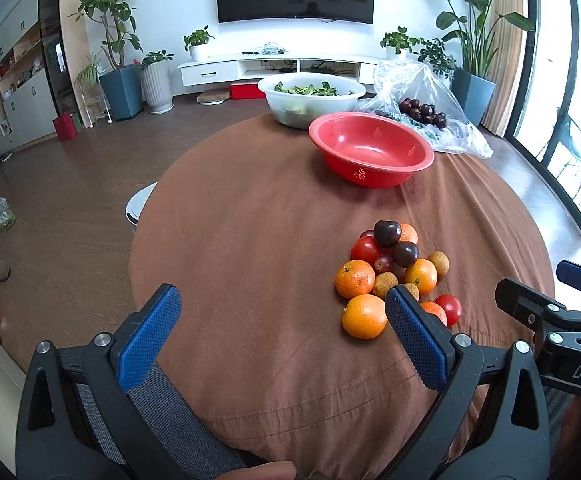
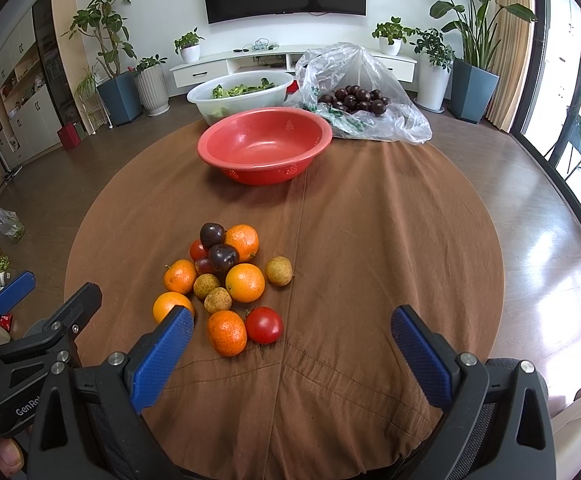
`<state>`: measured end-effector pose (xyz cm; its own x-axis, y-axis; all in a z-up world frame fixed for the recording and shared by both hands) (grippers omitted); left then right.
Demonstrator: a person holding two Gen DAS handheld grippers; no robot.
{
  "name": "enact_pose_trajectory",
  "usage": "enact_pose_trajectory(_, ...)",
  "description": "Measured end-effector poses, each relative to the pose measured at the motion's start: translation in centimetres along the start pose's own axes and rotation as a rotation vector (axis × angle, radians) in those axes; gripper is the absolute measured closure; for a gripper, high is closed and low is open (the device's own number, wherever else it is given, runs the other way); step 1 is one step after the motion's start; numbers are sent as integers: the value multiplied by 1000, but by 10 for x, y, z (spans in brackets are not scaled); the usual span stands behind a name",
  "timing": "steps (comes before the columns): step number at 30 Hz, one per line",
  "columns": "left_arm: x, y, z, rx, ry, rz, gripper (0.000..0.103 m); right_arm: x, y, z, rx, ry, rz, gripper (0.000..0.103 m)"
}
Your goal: Organize fruits
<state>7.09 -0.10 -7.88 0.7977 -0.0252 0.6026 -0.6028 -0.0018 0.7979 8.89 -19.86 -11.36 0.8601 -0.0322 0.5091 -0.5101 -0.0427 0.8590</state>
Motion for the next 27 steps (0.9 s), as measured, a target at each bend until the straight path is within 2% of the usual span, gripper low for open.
enact_pose_trajectory(19, -13, -8, 4, -10, -18, -8, 0, -2, -3, 0, 2, -1, -5, 2)
enact_pose_trajectory(23, -8, -7, 5, -78, -43, 19, 0, -3, -5, 1, 11, -11, -5, 2)
enact_pose_trajectory(25, -7, -7, 15, -186, -91, 40, 0, -7, -7, 2, 39, -26, -1, 2)
enact_pose_trajectory(27, -12, -13, 15, -191, -104, 4, 0, -11, -9, 4, 65, -42, 10, 2)
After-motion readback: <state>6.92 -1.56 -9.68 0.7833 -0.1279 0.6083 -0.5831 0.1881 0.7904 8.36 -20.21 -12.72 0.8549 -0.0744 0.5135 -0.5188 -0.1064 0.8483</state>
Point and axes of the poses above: each gripper's, at about its wrist camera, not at the fingertips, and y roughly against the way its jaws point, z to its right, x to its top, the point moved 9 cm from there along -y, roughly the way its jaws point, and after that the axes turned 9 degrees about -z, right-handed, at the moved point
